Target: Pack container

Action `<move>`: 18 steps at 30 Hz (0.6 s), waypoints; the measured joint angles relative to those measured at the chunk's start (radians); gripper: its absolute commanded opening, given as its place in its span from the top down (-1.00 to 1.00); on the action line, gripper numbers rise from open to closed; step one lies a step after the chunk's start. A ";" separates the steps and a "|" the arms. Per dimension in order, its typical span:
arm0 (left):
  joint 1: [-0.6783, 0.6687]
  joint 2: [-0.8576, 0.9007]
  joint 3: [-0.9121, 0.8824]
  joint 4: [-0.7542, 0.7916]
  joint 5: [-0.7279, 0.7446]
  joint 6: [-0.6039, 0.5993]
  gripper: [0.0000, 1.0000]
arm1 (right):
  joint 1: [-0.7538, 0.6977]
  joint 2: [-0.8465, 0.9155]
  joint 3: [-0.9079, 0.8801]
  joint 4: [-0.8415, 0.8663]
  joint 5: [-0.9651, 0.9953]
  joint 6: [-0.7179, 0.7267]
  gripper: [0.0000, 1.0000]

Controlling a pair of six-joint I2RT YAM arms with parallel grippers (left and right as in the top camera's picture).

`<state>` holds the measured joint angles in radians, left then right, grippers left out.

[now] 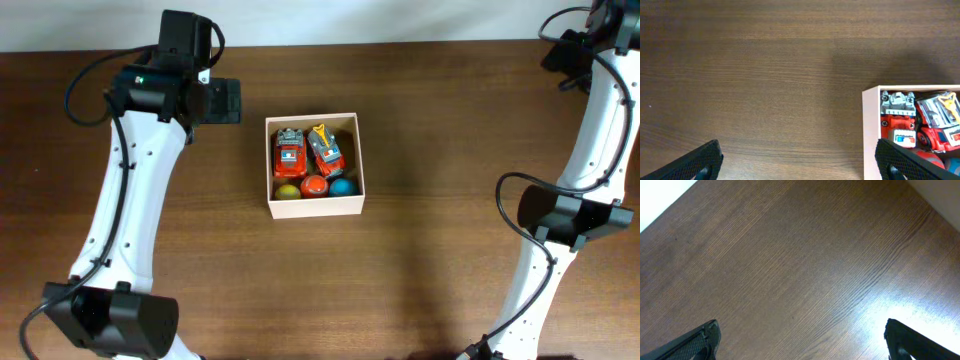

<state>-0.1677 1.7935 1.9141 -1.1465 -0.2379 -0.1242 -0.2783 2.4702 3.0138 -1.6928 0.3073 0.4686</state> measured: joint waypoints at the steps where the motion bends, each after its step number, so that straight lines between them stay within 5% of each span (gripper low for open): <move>1: 0.000 0.000 0.000 -0.009 -0.001 0.004 -0.99 | 0.000 0.000 0.000 0.000 0.000 0.000 -0.98; 10: 0.015 0.000 0.000 -0.063 -0.013 0.016 -0.99 | 0.000 0.000 0.000 0.000 0.000 0.000 -0.97; 18: 0.065 -0.150 -0.051 0.086 -0.025 0.039 -0.98 | 0.000 0.000 0.000 0.000 0.000 0.000 -0.98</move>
<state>-0.1028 1.6440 1.8626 -1.0607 -0.2630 -0.0849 -0.2783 2.4702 3.0138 -1.6928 0.3073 0.4683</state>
